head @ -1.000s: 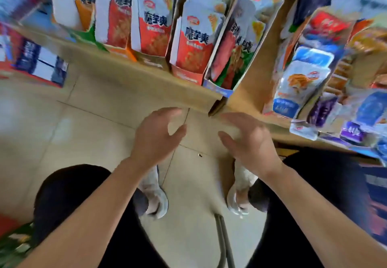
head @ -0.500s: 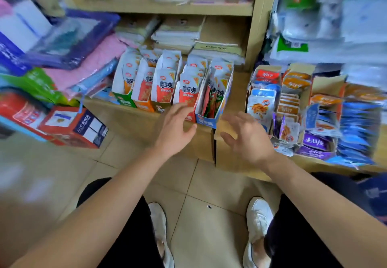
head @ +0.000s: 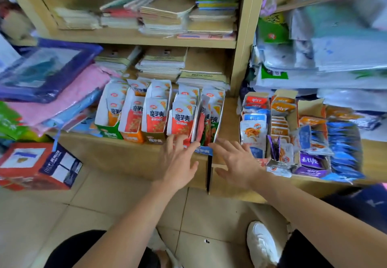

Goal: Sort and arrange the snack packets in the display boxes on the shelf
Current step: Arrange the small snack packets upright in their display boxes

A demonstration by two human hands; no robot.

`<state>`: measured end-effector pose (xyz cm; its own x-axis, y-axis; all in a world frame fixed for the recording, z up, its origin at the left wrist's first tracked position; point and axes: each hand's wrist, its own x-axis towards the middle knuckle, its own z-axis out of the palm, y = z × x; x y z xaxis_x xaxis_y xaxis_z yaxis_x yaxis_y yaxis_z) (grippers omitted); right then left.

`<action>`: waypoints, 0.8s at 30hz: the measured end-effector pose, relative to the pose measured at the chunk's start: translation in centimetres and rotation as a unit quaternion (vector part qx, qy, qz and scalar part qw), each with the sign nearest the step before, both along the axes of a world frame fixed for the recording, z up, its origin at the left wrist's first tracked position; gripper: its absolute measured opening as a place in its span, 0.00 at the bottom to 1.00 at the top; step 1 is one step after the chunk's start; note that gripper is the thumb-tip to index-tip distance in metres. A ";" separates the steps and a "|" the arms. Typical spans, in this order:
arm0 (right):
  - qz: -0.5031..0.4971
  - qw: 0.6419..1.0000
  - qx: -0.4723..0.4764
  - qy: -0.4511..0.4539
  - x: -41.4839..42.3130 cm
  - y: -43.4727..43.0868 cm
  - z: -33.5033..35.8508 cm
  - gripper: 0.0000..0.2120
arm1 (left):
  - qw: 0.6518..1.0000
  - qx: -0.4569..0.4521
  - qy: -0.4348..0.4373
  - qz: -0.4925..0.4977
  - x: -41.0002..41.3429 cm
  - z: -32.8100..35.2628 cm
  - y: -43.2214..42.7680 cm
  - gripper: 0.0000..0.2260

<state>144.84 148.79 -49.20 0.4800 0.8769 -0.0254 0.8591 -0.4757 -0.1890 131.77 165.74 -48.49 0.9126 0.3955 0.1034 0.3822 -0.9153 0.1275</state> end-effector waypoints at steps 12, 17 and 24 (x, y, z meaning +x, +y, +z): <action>-0.179 0.945 0.210 -0.174 -0.6 -9.2 2.2 0.21 | 0.993 0.041 -0.095 0.063 2.1 -0.7 -0.7 0.13; -0.291 0.946 0.142 0.006 0.5 -10.3 2.3 0.32 | 0.985 0.027 -0.172 0.012 2.5 0.0 -3.1 0.14; -0.347 0.903 0.245 0.070 3.3 -10.4 3.3 0.20 | 0.964 -0.058 -0.183 -0.186 5.5 0.5 -7.7 0.18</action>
